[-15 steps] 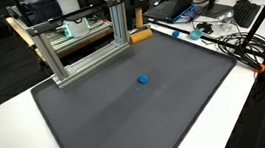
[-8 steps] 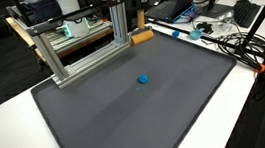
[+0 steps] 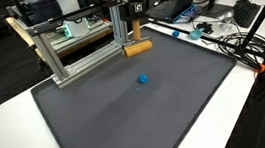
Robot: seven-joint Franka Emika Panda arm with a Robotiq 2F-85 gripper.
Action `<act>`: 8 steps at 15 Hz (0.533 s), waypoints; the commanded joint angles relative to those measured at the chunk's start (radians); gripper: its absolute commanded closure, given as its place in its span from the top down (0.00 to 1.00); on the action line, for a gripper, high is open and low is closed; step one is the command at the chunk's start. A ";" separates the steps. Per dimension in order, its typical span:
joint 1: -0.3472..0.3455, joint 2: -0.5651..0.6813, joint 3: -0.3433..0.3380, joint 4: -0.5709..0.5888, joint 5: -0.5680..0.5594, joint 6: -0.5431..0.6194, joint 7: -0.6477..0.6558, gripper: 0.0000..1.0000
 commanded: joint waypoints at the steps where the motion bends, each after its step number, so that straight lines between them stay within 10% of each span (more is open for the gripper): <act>1: 0.029 0.155 -0.035 0.174 0.008 -0.036 0.049 0.21; 6: 0.059 0.267 -0.063 0.267 0.040 -0.069 0.053 0.21; 7: 0.066 0.243 -0.071 0.204 0.017 -0.015 0.049 0.46; 8: 0.070 0.261 -0.074 0.219 0.023 -0.021 0.048 0.46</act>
